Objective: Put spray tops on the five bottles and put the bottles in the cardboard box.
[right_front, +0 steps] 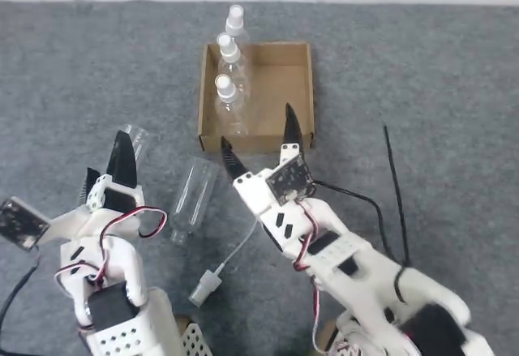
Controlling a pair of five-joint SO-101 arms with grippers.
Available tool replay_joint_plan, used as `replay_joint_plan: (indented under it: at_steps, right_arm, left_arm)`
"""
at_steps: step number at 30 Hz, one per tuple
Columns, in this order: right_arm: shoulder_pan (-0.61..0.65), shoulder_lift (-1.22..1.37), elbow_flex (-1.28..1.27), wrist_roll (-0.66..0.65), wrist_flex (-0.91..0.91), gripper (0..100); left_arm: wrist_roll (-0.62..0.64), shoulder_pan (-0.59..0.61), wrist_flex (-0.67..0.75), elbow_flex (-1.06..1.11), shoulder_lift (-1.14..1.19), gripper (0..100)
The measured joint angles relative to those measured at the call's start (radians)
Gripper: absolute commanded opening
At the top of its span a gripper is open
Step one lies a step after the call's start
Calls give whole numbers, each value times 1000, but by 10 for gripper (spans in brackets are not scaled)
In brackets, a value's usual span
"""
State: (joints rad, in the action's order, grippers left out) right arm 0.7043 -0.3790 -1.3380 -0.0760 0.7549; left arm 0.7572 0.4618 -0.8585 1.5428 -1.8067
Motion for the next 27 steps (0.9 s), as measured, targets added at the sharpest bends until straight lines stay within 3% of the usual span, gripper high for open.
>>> replay_joint_plan:
  at_steps: [18, 27]
  right_arm:
    - [28, -499, -6, -2, -671, 388]
    - [28, -608, -6, -2, -801, 110]
  left_arm:
    - [0, 0, 0, 0, 0, 298]
    - [0, 0, 0, 0, 0, 298]
